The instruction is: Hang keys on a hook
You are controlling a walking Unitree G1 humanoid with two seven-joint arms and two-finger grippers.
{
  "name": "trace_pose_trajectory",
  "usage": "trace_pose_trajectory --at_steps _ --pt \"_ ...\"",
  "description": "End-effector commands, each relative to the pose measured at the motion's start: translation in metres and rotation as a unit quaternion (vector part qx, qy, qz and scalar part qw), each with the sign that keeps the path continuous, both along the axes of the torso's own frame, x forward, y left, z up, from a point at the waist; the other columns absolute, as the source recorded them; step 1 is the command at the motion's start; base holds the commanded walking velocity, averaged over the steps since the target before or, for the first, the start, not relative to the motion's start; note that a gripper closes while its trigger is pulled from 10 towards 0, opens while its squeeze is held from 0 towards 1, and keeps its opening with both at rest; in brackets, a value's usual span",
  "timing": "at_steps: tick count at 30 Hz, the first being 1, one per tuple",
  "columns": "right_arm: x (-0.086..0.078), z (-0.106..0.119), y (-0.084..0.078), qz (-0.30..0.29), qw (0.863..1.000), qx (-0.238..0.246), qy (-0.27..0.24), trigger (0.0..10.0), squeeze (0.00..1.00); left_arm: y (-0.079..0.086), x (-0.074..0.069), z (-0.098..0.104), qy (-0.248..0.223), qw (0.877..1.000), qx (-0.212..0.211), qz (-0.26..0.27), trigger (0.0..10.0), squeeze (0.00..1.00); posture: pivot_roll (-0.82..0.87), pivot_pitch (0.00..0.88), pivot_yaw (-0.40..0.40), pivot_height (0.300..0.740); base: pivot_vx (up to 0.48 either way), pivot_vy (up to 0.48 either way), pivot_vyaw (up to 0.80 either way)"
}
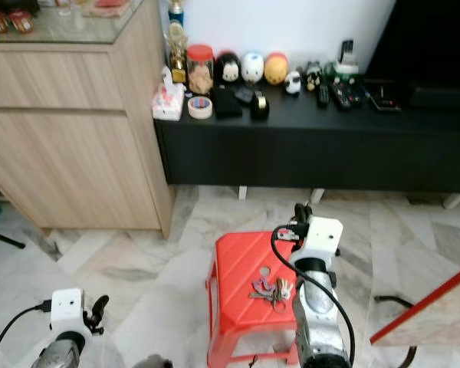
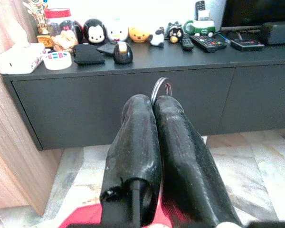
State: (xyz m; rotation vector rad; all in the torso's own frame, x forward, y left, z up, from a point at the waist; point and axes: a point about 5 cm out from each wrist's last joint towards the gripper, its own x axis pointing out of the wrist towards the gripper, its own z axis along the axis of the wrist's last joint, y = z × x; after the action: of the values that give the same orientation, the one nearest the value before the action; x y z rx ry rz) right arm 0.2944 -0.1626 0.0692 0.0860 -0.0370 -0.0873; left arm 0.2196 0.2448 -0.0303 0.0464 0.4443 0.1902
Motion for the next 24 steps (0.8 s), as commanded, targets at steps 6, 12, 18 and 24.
trace_pose_trajectory --at_steps 6,12,18,24 --pt "-0.012 -0.004 -0.002 -0.004 1.000 -0.015 0.012 10.0 0.00 0.000 -0.026 -0.021 0.067 0.998 0.000 0.005 10.0 0.00 0.05 0.000 -0.074 0.740 0.000 0.000 0.00" --pt "-0.016 -0.001 -0.002 -0.004 1.000 -0.016 0.013 10.0 0.00 0.007 -0.036 -0.028 0.103 0.995 0.004 0.015 10.0 0.00 0.05 0.000 -0.076 0.740 0.000 0.000 0.00" --pt "-0.016 -0.002 0.001 -0.014 1.000 -0.010 0.020 10.0 0.00 0.003 -0.053 -0.040 0.148 0.989 0.002 0.011 10.0 0.00 0.04 0.000 -0.059 0.740 0.000 0.000 0.00" --pt "-0.017 -0.001 0.009 0.007 0.999 -0.023 0.028 10.0 0.00 -0.003 -0.054 -0.042 0.155 0.988 -0.006 0.001 10.0 0.00 0.03 0.005 -0.067 0.740 0.000 0.000 0.00"
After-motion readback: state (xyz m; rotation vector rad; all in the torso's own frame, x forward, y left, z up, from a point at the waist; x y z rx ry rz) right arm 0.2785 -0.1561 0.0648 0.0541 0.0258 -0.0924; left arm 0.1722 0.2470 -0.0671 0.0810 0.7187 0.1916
